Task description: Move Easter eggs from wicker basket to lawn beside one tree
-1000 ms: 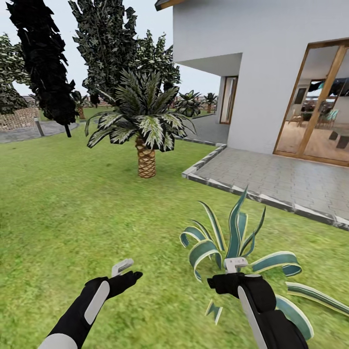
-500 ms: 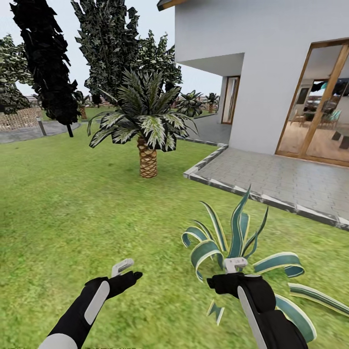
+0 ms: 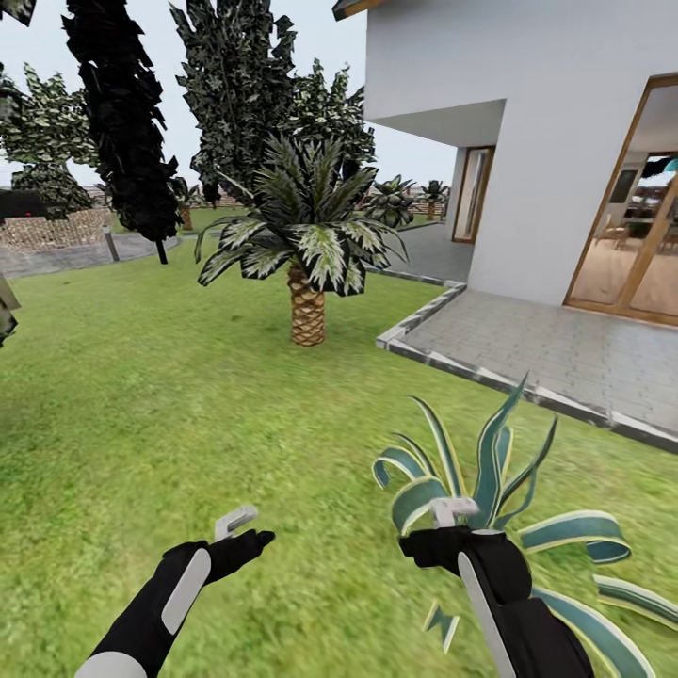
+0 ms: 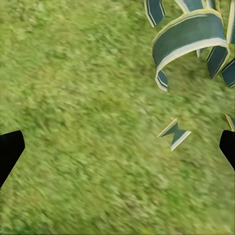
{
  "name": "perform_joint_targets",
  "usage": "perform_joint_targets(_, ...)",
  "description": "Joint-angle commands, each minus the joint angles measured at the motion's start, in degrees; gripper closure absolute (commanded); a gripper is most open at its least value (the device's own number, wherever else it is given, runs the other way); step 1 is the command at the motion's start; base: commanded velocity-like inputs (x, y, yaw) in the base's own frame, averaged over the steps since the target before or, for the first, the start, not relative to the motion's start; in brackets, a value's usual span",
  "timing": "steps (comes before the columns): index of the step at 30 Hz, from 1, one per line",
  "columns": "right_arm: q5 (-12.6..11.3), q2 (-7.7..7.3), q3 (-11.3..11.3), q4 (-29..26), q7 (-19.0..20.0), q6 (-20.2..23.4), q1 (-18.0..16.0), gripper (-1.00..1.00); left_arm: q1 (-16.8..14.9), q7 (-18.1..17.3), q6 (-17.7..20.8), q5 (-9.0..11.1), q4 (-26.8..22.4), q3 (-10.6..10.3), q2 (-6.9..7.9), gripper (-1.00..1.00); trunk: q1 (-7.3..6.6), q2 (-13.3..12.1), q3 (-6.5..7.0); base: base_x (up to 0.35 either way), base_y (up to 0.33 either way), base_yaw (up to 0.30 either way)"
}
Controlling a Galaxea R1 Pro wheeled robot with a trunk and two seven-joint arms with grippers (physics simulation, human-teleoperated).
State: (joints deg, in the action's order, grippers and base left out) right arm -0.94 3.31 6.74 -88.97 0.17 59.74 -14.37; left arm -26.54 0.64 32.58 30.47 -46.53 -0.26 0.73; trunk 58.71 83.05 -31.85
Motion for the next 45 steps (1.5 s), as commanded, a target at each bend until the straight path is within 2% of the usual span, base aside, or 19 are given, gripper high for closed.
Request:
perform_joint_targets(1, -0.05, 0.02, -0.03, -0.06, 0.01, 0.26, -0.04, -1.00, -0.02, 0.07, 0.25, 0.30, -0.05, -0.02, 0.03, -1.00, 0.02, 0.03, -0.06, 0.231, 0.151, 0.025)
perform_joint_targets(16, -0.08, 0.00, 0.01, -0.17, 0.00, 0.26, -0.05, -1.00, 0.00, 0.04, 0.29, 0.37, -0.05, -0.01, 0.03, -1.00, 0.02, 0.03, -0.06, 0.225, 0.200, 0.019)
perform_joint_targets(36, -0.11, -0.07, -0.06, -0.15, 0.09, 0.26, -0.05, -1.00, 0.09, 0.07, 0.21, 0.30, -0.05, -0.01, -0.03, -1.00, 0.02, 0.03, -0.13, 0.012, 0.019, 0.245)
perform_joint_targets(41, -0.11, 0.37, 0.06, -0.15, 0.03, 0.26, -0.99, -1.00, 0.47, 0.07, 0.20, 0.48, -0.07, 0.05, -0.12, -1.00, 0.02, 0.03, -0.13, 0.000, 0.000, 0.284)
perform_joint_targets(43, 0.04, 1.51, 0.01, 0.45, 0.00, 0.26, -3.58, -1.00, 2.10, -0.03, 0.18, 1.31, -0.54, 1.06, 0.05, -1.00, 0.02, 0.03, -0.13, 0.000, 0.000, 0.284)
perform_joint_targets(45, 0.08, 2.03, -0.05, 1.01, -0.03, 0.26, -5.22, -1.00, 3.60, -0.30, 0.15, 1.65, -1.09, 3.42, 0.17, -1.00, 0.02, 0.03, -0.15, 0.000, 0.000, 0.261)
